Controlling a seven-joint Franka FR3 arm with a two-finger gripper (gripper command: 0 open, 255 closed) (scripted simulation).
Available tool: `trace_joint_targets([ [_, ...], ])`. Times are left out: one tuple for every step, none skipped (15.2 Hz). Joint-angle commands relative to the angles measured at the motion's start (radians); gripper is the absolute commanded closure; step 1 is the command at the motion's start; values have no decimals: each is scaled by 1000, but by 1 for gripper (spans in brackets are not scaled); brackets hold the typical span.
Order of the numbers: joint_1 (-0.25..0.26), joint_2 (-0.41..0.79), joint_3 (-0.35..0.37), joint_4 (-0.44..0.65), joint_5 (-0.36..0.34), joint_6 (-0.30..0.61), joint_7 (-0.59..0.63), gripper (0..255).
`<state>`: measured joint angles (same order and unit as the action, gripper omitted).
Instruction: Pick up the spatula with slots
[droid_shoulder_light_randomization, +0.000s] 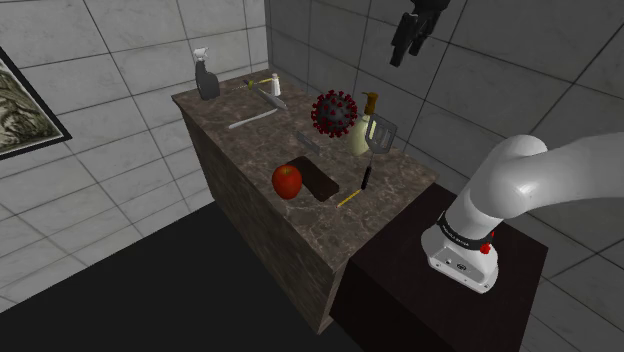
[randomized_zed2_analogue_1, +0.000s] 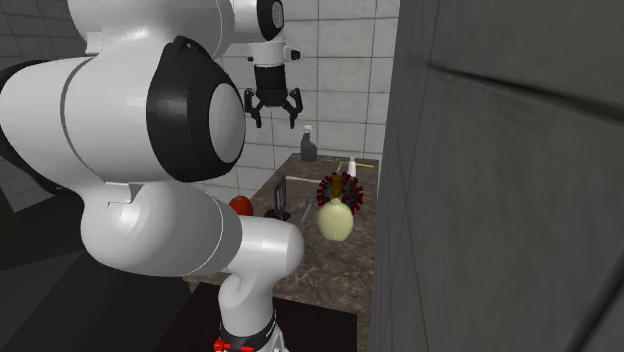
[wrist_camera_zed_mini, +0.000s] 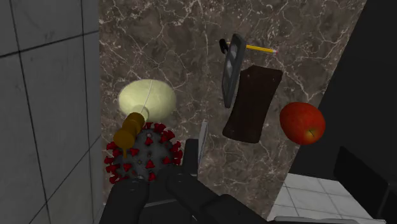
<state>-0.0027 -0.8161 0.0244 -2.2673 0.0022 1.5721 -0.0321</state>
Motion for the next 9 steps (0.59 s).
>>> trace_joint_targets([
  [0,0,0,0,0,0,0,0],
  [10,47,13,10,-17,-5,-20,0],
  [19,93,27,19,-34,-9,-39,0],
  [28,138,40,26,-52,-14,-58,0],
  [36,182,54,33,-71,-18,-76,0],
  [44,225,69,39,-90,-22,-93,0],
  [51,268,83,43,-110,-26,-110,0],
  [58,310,98,47,-131,-30,-126,0],
  [66,351,112,49,-152,-34,-141,0],
])
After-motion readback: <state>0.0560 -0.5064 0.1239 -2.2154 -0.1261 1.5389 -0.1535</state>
